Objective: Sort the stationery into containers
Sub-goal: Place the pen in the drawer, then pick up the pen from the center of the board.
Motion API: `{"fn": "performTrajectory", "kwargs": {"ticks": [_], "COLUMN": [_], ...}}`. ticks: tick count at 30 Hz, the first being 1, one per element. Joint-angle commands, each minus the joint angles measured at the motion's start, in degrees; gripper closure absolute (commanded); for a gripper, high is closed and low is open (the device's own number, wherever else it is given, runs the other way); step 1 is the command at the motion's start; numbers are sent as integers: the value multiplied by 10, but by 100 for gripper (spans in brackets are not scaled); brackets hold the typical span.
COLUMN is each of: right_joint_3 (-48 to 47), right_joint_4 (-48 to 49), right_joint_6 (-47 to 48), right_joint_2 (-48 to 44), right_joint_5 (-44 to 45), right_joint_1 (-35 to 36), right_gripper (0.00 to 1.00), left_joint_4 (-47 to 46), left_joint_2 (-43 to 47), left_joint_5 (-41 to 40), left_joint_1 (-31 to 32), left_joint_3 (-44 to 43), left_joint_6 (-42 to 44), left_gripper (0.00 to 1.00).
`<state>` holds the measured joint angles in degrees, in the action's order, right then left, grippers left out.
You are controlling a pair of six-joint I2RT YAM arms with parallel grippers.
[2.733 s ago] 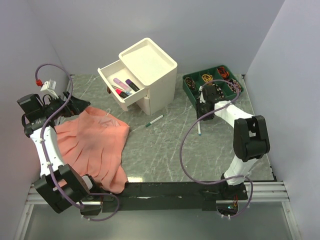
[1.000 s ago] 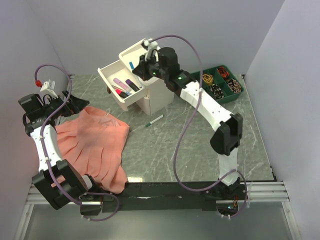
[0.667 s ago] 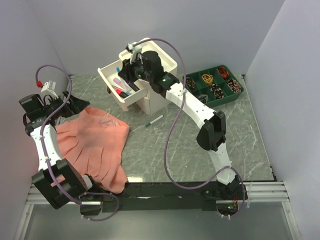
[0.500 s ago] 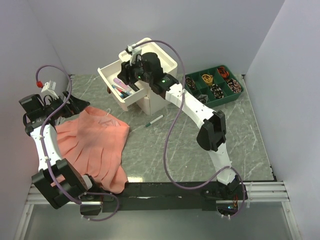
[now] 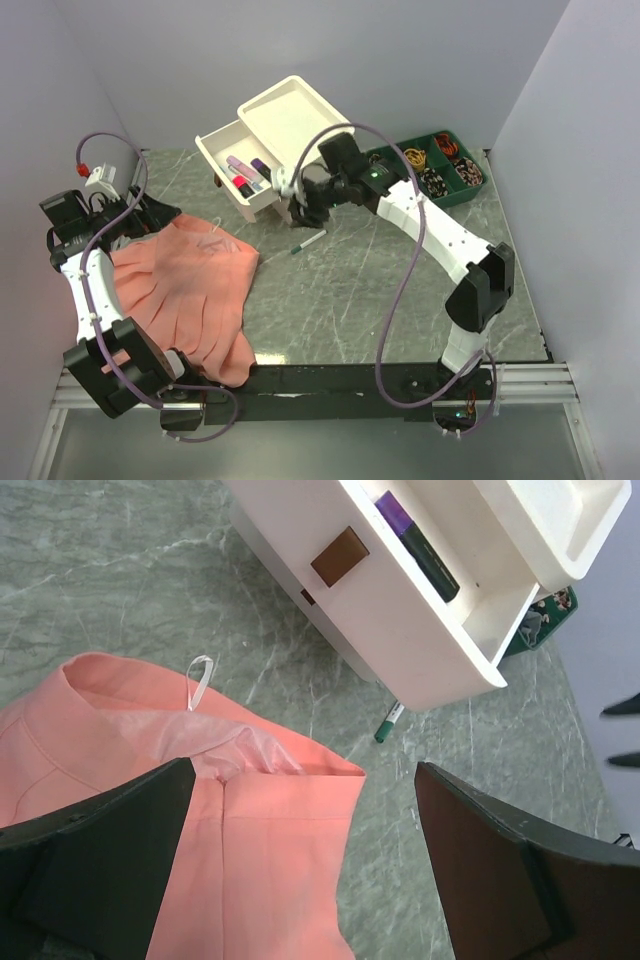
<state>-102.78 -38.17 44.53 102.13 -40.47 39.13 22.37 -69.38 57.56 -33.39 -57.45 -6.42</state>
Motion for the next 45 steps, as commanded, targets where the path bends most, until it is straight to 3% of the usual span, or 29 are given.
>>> {"fn": "performTrajectory", "kwargs": {"ticks": [1, 4, 11, 16, 23, 35, 45], "right_joint_3": [-14, -17, 31, -35, -21, -134, -254], "right_joint_4": [-318, -325, -191, -191, -111, -158, -298], "right_joint_6": [342, 383, 430, 417, 396, 392, 416], "right_joint_2": [60, 104, 127, 181, 221, 305, 391], "right_joint_5": [8, 56, 128, 140, 205, 218, 226], "right_joint_1": [7, 7, 16, 19, 34, 33, 32], "right_gripper": [53, 55, 52, 51, 49, 50, 54], "left_joint_4": [0, -2, 21, 22, 13, -4, -10], "left_joint_2": [20, 25, 27, 21, 10, -6, -14], "left_joint_5": [6, 6, -3, -5, -9, -14, -17], "left_joint_1": [2, 2, 1, 2, 2, 1, -5], "left_joint_3": [-1, 7, 5, 3, 6, 10, 7], "left_joint_6": [18, 13, 31, 33, 30, 25, 20], "left_gripper": [1, 0, 1, 1, 0, 1, 0]}}
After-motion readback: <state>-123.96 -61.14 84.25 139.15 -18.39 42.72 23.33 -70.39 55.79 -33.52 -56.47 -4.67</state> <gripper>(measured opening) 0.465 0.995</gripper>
